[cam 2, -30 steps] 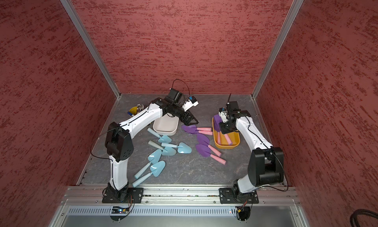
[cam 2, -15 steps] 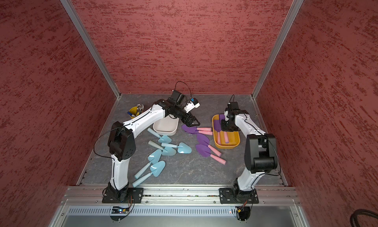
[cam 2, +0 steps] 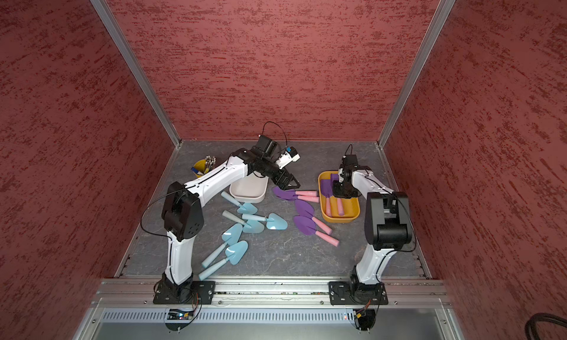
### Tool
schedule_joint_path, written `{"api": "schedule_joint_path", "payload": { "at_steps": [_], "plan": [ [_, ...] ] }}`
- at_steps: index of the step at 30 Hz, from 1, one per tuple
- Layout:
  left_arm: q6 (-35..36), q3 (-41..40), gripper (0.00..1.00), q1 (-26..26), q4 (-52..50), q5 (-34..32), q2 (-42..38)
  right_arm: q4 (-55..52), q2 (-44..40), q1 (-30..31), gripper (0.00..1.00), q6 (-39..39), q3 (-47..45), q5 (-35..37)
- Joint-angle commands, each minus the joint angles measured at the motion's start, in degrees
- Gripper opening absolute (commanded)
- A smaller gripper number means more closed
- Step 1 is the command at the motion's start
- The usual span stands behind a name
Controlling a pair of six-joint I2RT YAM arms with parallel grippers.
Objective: Sort the small shovels by color and place them into the storage box
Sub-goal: Place the shovel in the storage box.
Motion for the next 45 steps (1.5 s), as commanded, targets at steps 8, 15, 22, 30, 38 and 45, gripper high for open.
{"api": "schedule_joint_path", "payload": {
  "at_steps": [8, 15, 22, 30, 38, 45],
  "plan": [
    [0.3, -0.59, 1.0, -0.28, 0.4, 0.46, -0.01, 1.48, 1.4, -0.79, 0.0, 0.04, -0.43, 2.61],
    [0.44, -0.62, 1.0, -0.33, 0.26, 0.46, 0.09, 1.18, 1.65, -1.04, 0.0, -0.01, -0.63, 4.91],
    [0.57, -0.79, 1.0, -0.55, 0.14, 0.38, -0.03, 0.96, 2.64, -1.06, 0.0, -0.53, -0.45, 6.29],
    [0.65, -0.79, 1.0, -0.64, 0.1, 0.32, 0.12, 1.31, 3.34, -1.06, 0.0, -1.25, -0.36, 6.39],
    [0.73, -0.79, 1.0, -0.72, 0.1, 0.25, 0.13, 1.17, 4.09, -1.06, 0.07, -1.94, -0.62, 6.39],
    [0.74, -0.62, 1.0, -0.99, 0.1, 0.21, 0.21, 1.13, 4.47, -1.06, 0.13, -2.12, -0.57, 6.66]
  ]
}}
